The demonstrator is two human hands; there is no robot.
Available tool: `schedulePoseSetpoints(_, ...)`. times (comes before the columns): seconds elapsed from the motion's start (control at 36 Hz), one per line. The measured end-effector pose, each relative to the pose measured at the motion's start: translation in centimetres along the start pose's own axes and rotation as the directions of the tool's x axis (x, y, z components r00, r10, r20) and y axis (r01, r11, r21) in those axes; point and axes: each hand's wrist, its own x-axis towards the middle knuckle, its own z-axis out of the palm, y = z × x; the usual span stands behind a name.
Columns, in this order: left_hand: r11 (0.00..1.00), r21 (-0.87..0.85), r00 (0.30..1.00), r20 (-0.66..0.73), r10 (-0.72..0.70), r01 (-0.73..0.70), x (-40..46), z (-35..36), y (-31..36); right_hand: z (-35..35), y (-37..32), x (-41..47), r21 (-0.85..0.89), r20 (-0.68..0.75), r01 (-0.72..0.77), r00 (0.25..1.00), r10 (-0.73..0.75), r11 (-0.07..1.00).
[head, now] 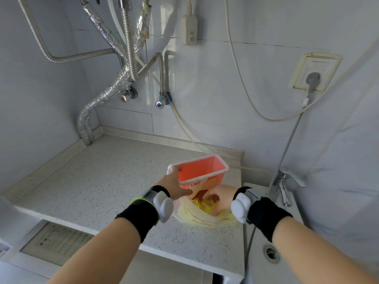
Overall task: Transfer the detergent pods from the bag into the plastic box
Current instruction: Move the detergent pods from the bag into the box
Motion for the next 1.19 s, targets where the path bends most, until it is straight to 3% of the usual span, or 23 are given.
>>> schedulePoseSetpoints(0.22,1.000,-0.001,1.000,-0.005,-0.008,0.008,0.0,0.1,0.0,1.0,1.6,2.3,-0.234,0.038,0.016,0.999,-0.007,0.972)
schedulePoseSetpoints(0.31,1.000,0.007,1.000,-0.001,-0.013,0.013,0.1,0.0,-0.1,0.6,0.8,1.6,-0.255,-0.010,-0.001,1.000,-0.001,0.967)
schedulePoseSetpoints(0.42,1.000,0.017,1.000,-0.001,-0.014,0.014,0.1,0.0,-0.2,-0.5,0.0,0.2,-0.099,-0.078,-0.006,0.997,-0.002,0.995)
schedulePoseSetpoints(0.56,1.000,0.019,1.000,-0.003,-0.006,0.006,0.0,0.0,-0.1,-0.9,0.1,-1.2,-0.053,-0.200,0.040,0.979,-0.049,0.998)
schedulePoseSetpoints(0.64,1.000,0.020,1.000,0.002,-0.010,0.010,0.0,0.0,-0.1,-1.2,0.6,-1.5,0.105,-0.285,0.090,0.957,-0.057,0.990)
schedulePoseSetpoints(0.75,0.999,0.032,1.000,0.001,-0.009,0.009,0.1,-0.1,-0.1,-1.9,1.0,-2.1,0.253,-0.282,0.139,0.957,-0.065,0.957)
schedulePoseSetpoints(0.83,0.999,0.043,1.000,-0.001,-0.008,0.008,0.1,-0.1,0.0,-2.3,1.0,-2.6,0.387,-0.298,0.171,0.953,-0.052,0.906)
schedulePoseSetpoints(0.94,0.999,0.041,1.000,-0.002,-0.007,0.007,0.0,-0.1,0.0,-3.8,0.1,-2.9,0.593,-0.412,0.273,0.911,-0.006,0.757)
schedulePoseSetpoints(1.11,0.999,0.042,1.000,-0.010,-0.009,0.009,0.0,0.1,0.0,-6.8,-3.1,-1.3,0.474,-0.632,0.349,0.774,0.037,0.809)
schedulePoseSetpoints(1.19,0.999,0.046,1.000,-0.013,-0.011,0.012,0.1,0.1,-0.1,-6.9,-4.4,0.2,0.404,-0.632,0.323,0.775,0.006,0.855)
